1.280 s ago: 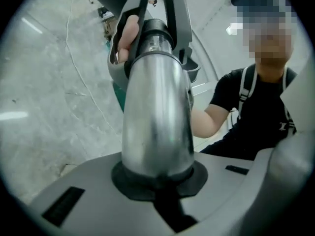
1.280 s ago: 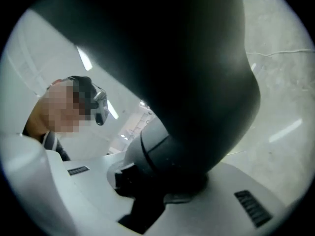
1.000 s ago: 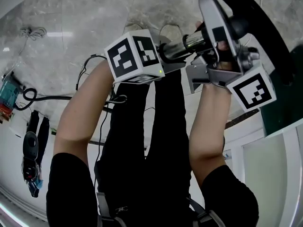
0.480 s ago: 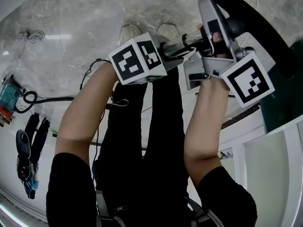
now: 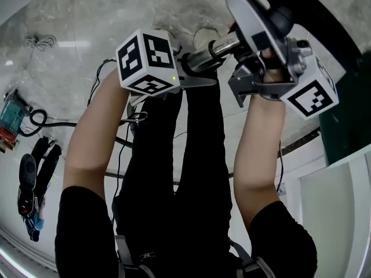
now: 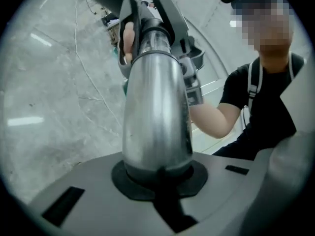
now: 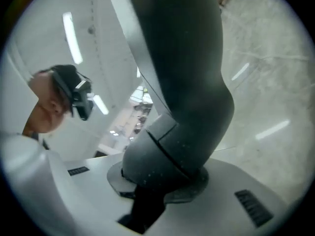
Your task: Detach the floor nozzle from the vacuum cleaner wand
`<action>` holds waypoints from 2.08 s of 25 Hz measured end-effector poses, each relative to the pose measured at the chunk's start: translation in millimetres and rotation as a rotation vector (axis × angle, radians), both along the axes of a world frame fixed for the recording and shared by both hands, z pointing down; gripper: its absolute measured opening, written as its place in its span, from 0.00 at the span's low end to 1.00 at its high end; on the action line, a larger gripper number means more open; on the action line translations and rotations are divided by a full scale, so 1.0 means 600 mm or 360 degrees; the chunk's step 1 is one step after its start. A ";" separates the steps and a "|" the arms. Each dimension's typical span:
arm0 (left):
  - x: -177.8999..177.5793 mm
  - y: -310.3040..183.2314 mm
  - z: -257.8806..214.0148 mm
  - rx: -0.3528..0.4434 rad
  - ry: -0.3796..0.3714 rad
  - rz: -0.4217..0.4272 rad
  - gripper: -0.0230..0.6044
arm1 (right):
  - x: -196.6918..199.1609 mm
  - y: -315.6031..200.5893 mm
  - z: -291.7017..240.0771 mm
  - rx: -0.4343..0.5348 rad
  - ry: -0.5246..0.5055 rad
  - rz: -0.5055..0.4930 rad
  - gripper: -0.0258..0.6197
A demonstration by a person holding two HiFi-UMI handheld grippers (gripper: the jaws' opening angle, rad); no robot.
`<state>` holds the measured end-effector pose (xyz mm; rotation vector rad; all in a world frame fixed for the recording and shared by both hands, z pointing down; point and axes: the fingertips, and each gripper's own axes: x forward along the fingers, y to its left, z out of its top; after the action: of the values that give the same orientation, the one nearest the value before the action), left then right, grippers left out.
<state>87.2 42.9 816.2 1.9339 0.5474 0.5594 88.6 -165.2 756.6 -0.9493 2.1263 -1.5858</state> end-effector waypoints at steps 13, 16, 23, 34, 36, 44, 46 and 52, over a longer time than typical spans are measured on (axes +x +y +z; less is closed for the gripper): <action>-0.008 -0.056 0.089 0.0521 -0.0254 0.0094 0.11 | 0.061 -0.019 0.041 -0.0155 0.0275 0.0372 0.18; -0.019 -0.026 0.088 0.0466 -0.0182 0.0149 0.11 | 0.038 0.008 0.025 0.0048 0.0176 0.0248 0.18; -0.026 -0.012 0.154 0.0633 -0.0420 0.0255 0.11 | 0.197 -0.030 0.086 -0.0272 0.0528 0.0589 0.18; -0.101 0.000 0.296 0.0834 -0.0800 0.0134 0.11 | 0.183 -0.040 0.049 0.0024 0.0456 0.0318 0.18; -0.107 -0.017 0.341 0.0857 -0.0873 0.0084 0.11 | 0.155 -0.026 0.089 -0.0038 0.0480 0.0274 0.18; -0.158 -0.120 0.517 0.1255 -0.1441 -0.0166 0.11 | 0.089 0.035 0.180 -0.0268 0.0514 0.0069 0.18; -0.155 -0.114 0.543 0.1233 -0.1446 -0.0132 0.11 | 0.081 0.044 0.195 -0.0300 0.0521 0.0041 0.18; -0.164 -0.147 0.588 0.1252 -0.1456 -0.0230 0.17 | 0.083 0.039 0.246 -0.0297 0.0633 -0.0100 0.18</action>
<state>-10.9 -45.2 1169.0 2.0891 -0.4685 1.6060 138.2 -141.6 904.4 -1.3707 2.3089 -1.7711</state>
